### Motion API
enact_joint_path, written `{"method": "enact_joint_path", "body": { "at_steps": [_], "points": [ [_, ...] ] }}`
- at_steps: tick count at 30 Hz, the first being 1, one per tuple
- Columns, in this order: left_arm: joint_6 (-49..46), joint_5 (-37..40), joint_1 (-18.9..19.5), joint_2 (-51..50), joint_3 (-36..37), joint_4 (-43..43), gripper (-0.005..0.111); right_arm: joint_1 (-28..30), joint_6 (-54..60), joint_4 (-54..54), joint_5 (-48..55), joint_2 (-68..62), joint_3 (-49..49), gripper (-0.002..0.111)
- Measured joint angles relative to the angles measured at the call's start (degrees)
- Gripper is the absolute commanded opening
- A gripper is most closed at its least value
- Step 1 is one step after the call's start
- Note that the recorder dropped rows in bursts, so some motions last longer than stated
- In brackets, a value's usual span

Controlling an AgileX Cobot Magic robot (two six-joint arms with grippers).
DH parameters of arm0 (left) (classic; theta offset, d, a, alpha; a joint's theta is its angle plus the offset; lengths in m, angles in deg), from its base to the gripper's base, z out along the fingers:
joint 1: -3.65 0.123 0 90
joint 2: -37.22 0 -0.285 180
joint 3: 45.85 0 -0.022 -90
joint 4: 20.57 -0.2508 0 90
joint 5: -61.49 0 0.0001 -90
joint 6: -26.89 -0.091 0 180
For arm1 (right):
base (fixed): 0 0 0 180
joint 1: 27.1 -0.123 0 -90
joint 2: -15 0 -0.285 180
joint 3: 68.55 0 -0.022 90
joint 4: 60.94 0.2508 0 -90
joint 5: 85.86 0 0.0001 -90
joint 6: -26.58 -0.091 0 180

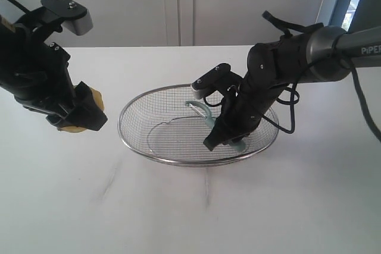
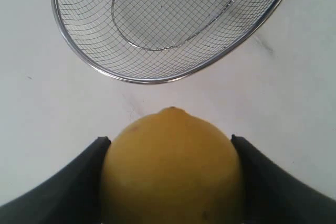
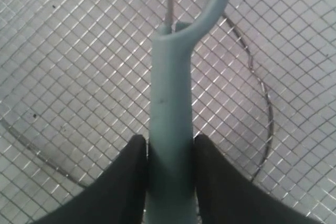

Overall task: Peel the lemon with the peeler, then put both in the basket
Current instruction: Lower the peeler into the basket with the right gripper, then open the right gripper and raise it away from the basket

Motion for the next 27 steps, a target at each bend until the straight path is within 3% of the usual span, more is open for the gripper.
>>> {"method": "enact_joint_path", "body": {
  "at_steps": [4, 16, 27],
  "points": [
    [0.0, 0.0, 0.0, 0.0, 0.0, 0.0, 0.000, 0.0, 0.0, 0.0, 0.0, 0.0, 0.0, 0.007],
    [0.0, 0.0, 0.0, 0.0, 0.0, 0.0, 0.000, 0.0, 0.0, 0.0, 0.0, 0.0, 0.0, 0.054],
    [0.0, 0.0, 0.0, 0.0, 0.0, 0.0, 0.000, 0.0, 0.0, 0.0, 0.0, 6.4, 0.0, 0.058]
  ]
}}
